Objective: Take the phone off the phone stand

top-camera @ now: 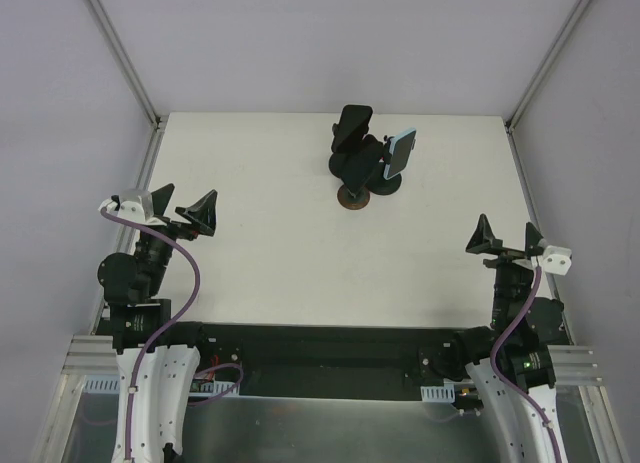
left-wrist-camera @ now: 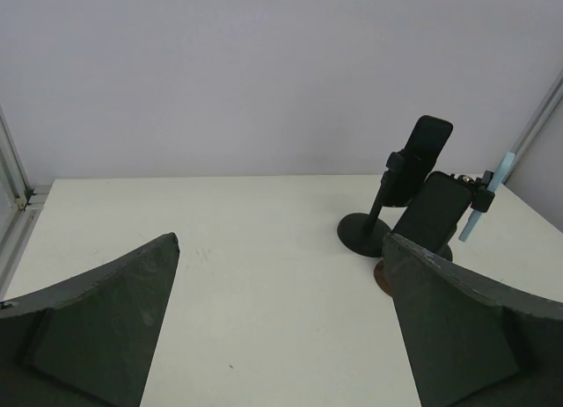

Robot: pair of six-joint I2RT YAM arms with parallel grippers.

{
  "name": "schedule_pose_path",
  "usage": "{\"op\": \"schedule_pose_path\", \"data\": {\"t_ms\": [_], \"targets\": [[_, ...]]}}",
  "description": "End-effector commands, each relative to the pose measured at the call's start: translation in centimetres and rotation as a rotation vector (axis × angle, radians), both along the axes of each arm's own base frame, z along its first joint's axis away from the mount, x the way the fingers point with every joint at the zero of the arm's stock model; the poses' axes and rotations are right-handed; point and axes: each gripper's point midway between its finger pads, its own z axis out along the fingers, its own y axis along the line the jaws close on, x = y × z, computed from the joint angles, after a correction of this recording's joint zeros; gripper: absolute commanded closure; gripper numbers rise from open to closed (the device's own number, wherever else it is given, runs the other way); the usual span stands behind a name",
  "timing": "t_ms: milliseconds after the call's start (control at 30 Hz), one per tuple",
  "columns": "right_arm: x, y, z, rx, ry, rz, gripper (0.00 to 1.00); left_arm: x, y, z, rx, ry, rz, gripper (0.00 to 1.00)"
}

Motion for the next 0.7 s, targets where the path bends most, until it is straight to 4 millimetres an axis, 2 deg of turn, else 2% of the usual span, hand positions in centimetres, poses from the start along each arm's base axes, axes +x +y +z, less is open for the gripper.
{"op": "schedule_pose_path", "data": {"t_ms": [0,167,300,467,533,567,633,667], "targets": [[-0.7,-0.3,1.7,0.012,-0.047,-0.006,0.04,-0.5,0.0,1.1,-0.009,-0.043,0.002,0.01],[-0.2,0.6,1.8,0.021,-0.028,0.035,0.04,-0.8,0.0,1.3,-0.010,-0.053,0.005,0.01],[0.8,3.5,2.3,0.005,0.019,0.181,0.04,-1.3,0.0,1.1,-0.016,-0.054,0.006,0.01],[3.4,6.5,0.1,0.016,0.212,0.308,0.04,-2.4,-0.1,1.2,-0.020,-0.075,0.008,0.01],[3.8,7.8,0.6,0.024,0.242,0.368,0.04,-2.8,-0.1,0.9,-0.018,-0.079,0.010,0.01],[4.5,8.6,0.0,0.050,0.287,0.397,0.04,-2.9,-0.1,0.8,-0.019,-0.081,0.010,0.01],[5.0,9.7,0.4,0.066,0.311,0.450,0.04,-3.3,-0.1,0.5,-0.011,-0.085,0.015,0.01],[5.7,10.4,-0.3,0.072,0.347,0.472,0.04,-3.4,0.0,0.4,-0.012,-0.084,0.019,0.01]]}}
